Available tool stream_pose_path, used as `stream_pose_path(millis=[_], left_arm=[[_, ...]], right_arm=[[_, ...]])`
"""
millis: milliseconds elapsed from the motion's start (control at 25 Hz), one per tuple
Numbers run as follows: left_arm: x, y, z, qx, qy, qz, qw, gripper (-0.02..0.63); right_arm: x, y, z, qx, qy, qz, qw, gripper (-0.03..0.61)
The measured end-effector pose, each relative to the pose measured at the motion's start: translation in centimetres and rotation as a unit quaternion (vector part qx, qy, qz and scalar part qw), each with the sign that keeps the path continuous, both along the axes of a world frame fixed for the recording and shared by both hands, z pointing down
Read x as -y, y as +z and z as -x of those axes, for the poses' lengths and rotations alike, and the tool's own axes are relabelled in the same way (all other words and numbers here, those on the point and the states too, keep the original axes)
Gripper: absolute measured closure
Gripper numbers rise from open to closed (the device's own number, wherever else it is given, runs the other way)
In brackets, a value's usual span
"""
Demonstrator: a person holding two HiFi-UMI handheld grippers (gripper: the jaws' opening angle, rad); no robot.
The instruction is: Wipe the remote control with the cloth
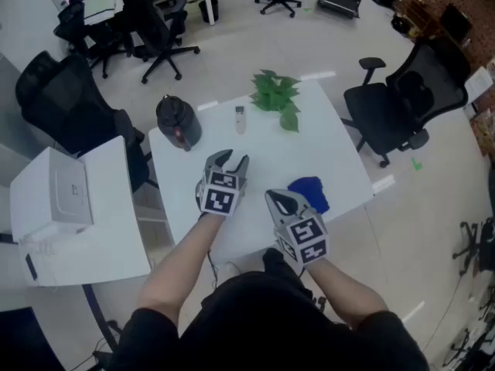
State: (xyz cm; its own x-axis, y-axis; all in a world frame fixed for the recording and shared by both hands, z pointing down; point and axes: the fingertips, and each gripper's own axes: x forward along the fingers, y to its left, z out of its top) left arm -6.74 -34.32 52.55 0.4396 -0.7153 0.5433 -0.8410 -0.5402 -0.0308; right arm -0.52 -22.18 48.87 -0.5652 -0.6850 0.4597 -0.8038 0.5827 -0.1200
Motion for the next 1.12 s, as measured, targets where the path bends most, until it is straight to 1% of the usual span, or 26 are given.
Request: stream_pose_path(millis=[80,240,360,480,680,760,880,1000,1040,1120], left_arm=[[4.2,2.0,-1.0,0.006,-0.023,0.012,0.9996,0.419],[11.9,6.4,-2.0,0.020,-0.076,0.037,0.9962,0.380],[16.0,10.3,-1.8,0.038,-0.115,0.061,0.9908,0.348],[19.0,13.8,-1.7,0.048,-0.143,0.082,0.9851,0.341],[21.5,16.7,-1.5,0.048,-0.185,0.111,0.9752,0.337],[22.0,17.1,-1.6,0.048,-0.193,0.117,0.9729,0.336],[22.7,17.6,-1.2,0.059,-0.206,0.122,0.9691,0.337],[23.0,18.5,-0.9,0.063,-0.214,0.137,0.9650,0.337],[23.0,18.8,-0.9,0.068,-0.214,0.143,0.9639,0.347],[22.8,19.2,-1.0,0.071,-0.211,0.150,0.9632,0.397]], right_arm=[[2.8,1.2,-1.6,-0.002,-0.005,0.012,1.000,0.569],[7.2,3.3,-3.7,0.000,-0.020,0.035,0.999,0.569],[8.7,5.1,-4.5,0.002,-0.036,0.054,0.998,0.569],[9.4,6.7,-5.4,0.003,-0.047,0.071,0.996,0.569],[9.8,8.1,-7.3,0.001,-0.053,0.089,0.995,0.569],[10.0,8.5,-8.0,-0.002,-0.055,0.095,0.994,0.569],[10.4,8.9,-8.7,-0.001,-0.055,0.097,0.994,0.569],[10.9,8.8,-9.3,0.003,-0.046,0.099,0.994,0.569],[11.0,8.9,-9.5,0.002,-0.044,0.099,0.994,0.569],[11.0,9.0,-9.8,0.002,-0.041,0.099,0.994,0.569]])
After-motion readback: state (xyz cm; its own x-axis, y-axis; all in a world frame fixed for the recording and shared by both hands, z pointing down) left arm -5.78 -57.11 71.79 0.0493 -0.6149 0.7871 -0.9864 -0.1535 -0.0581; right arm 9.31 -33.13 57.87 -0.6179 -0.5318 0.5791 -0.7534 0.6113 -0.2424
